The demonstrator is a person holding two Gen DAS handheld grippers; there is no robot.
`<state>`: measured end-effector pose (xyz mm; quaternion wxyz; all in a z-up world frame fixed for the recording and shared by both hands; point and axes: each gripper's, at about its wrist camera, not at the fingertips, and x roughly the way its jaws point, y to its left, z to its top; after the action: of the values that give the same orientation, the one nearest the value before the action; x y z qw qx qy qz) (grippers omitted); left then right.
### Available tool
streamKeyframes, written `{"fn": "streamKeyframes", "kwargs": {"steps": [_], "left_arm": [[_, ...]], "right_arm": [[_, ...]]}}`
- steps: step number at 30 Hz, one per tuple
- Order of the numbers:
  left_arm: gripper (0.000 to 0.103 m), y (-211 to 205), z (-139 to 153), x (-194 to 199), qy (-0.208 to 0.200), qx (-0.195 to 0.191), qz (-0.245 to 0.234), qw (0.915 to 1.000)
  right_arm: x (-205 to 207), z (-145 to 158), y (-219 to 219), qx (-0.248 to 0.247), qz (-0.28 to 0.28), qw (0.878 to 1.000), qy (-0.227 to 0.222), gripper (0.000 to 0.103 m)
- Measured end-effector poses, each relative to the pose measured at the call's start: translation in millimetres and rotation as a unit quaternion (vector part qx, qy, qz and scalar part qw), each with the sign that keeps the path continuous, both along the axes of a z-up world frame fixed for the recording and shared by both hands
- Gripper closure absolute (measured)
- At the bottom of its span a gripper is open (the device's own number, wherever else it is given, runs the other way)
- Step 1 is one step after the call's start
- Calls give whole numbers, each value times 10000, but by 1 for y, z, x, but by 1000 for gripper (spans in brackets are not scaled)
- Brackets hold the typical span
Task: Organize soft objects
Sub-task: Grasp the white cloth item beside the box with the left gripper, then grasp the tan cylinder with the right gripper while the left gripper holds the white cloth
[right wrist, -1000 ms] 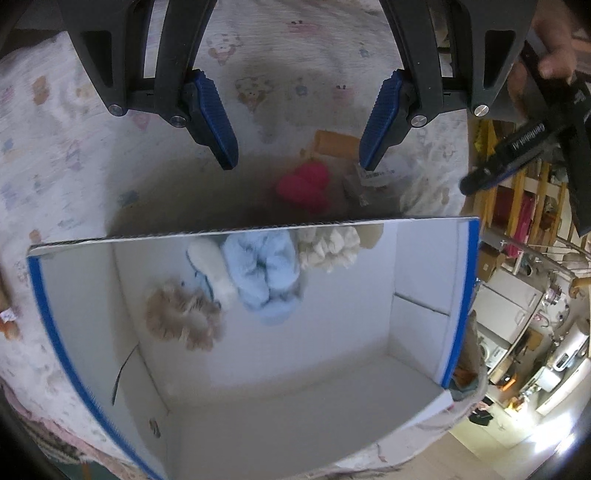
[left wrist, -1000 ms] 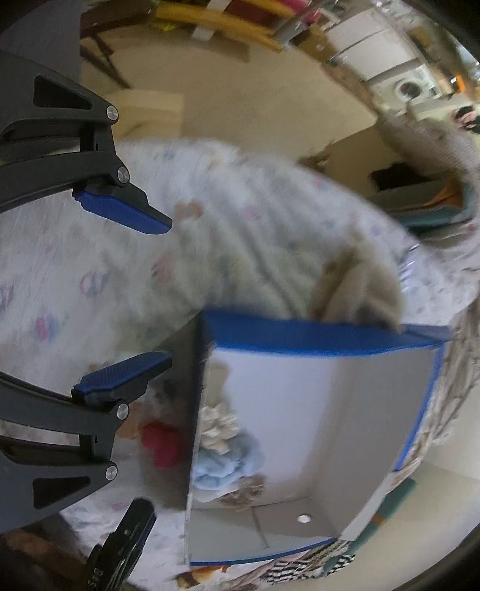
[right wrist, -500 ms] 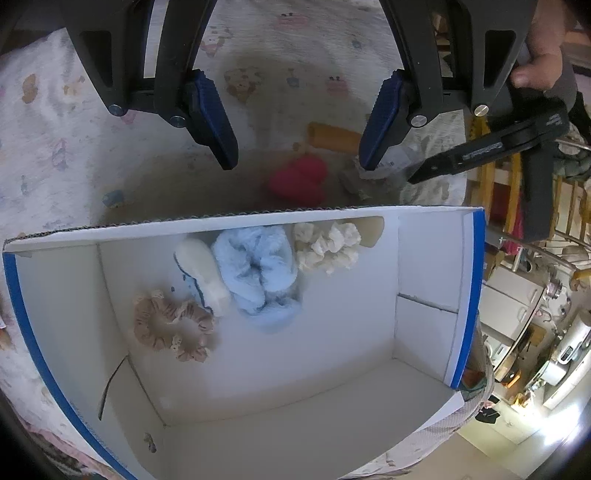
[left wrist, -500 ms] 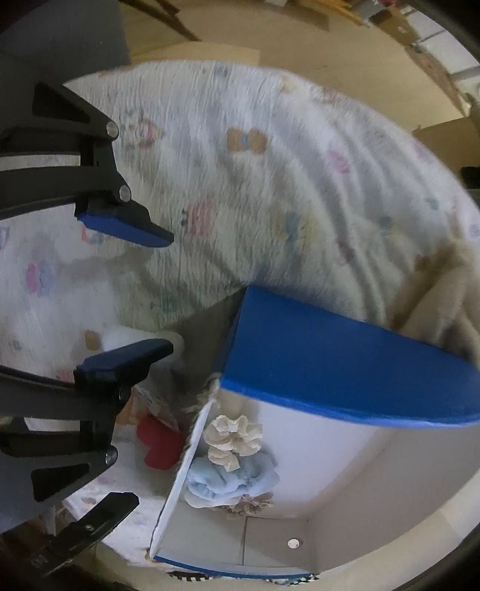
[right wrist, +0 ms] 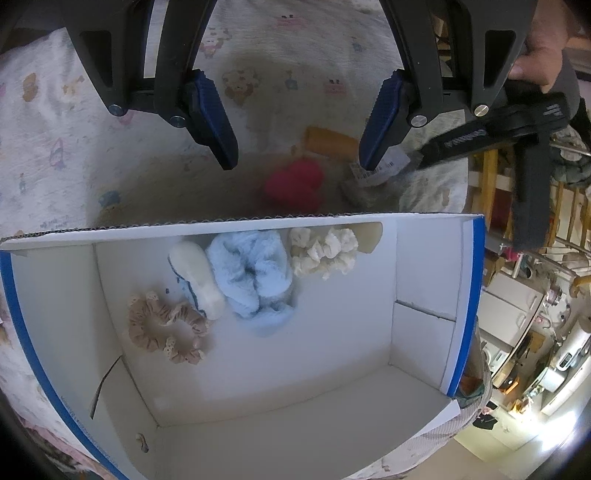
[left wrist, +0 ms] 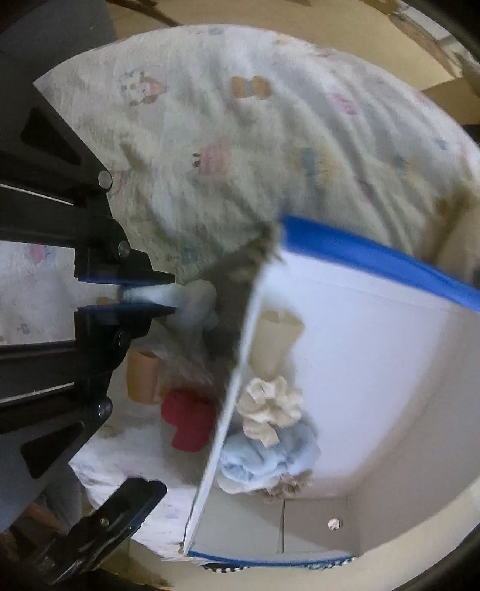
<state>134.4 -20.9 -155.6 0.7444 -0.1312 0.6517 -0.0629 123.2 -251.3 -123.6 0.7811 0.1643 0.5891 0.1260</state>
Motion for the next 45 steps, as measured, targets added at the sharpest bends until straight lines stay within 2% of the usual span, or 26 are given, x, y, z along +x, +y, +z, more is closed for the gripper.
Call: {"fn": "streamKeyframes", "kwargs": {"steps": [3,8,11,13,15,16,17,18,20,25,29,30,31,32,38,45], "left_arm": [[96,2,14,-2,-257,-75,-8,9996],[97,28,35,-9,-590,-15,335,9977],[97,39,47,-16,-768,183,395,9961],[97,42,61,-21,-944,478,398,9936],[97,50,59,-26,-986,555,346,9930],[97,44,58,-24,-987,560,325,9930],[97,44,58,-25,-998,578,306,9929],[97,46,57,-22,-1007,593,295,9927],[97,49,60,-22,-1009,614,280,9926],[97,40,55,-23,-1007,655,219,9925],[97,34,53,-20,-989,742,162,9922],[97,34,52,-20,-974,738,166,9924],[97,33,51,-20,-957,736,173,9925],[97,33,51,-20,-952,743,178,9925],[97,37,50,-22,-957,722,222,9925],[97,45,47,-34,-907,711,306,9929]], "right_arm": [[0,-3,0,-4,-17,10000,38,31],[0,-10,1,64,-13,9999,145,31],[2,-14,2,323,-17,9991,274,31],[2,-21,4,629,-32,9970,448,31],[4,-28,8,758,-10,9953,607,32],[5,-31,12,734,20,9951,655,35],[6,-33,16,650,65,9957,654,48],[8,-35,21,563,138,9961,661,51],[13,-42,30,401,254,9961,746,52],[15,-57,52,390,526,9940,874,51],[11,-60,68,-49,795,9945,679,52],[11,-59,69,-105,843,9944,624,58],[10,-57,71,-161,919,9942,539,80],[9,-54,73,-217,1022,9935,457,94],[-4,-30,74,-83,1297,9915,-46,95],[-20,-1,66,53,1357,9896,-468,95]]}}
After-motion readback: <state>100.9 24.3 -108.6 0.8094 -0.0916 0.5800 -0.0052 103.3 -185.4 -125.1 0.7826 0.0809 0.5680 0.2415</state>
